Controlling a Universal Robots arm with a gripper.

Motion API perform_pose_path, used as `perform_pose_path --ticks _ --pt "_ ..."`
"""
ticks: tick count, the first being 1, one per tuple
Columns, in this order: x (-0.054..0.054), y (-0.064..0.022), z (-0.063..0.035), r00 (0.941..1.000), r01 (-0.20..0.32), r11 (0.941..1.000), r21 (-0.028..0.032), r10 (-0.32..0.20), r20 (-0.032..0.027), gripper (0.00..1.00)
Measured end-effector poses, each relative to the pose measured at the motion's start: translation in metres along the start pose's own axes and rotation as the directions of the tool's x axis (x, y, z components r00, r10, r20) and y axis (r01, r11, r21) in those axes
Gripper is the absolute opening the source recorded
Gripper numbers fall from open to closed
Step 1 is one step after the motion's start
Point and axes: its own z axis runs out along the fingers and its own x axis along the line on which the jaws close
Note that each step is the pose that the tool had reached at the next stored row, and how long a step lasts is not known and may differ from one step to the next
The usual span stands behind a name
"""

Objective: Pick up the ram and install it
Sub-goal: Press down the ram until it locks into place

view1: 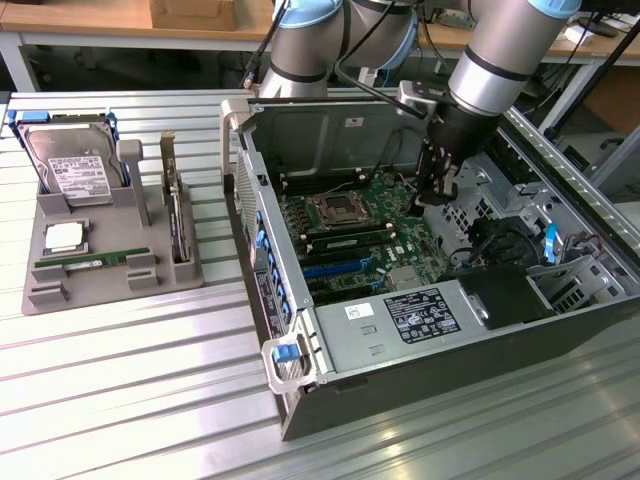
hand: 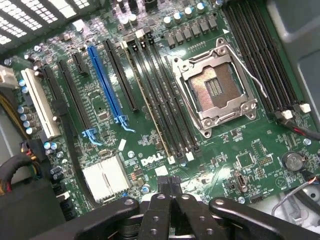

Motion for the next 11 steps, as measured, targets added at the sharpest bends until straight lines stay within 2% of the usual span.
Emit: perform_pose_path --ticks 3,5,7,10,11 --pt "-0.0001 0.0000 0.0004 0.9974 -0.072 0.9974 -0.0025 0.072 0.0006 0.11" --pt "-0.0001 0.0000 0.0006 0.9922 -0.125 0.9922 -0.0045 0.125 0.0009 0.11" --pt "-0.0001 0.0000 0.0008 0.9825 -0.186 0.9825 -0.0069 0.186 0.0014 0.11" --pt "-0.0001 -0.0001 0.0010 0.9703 -0.242 0.9703 -0.0092 0.242 0.0019 0.11" --pt "-0.0001 -0.0001 0.0012 0.9642 -0.265 0.9642 -0.0104 0.265 0.0022 0.11"
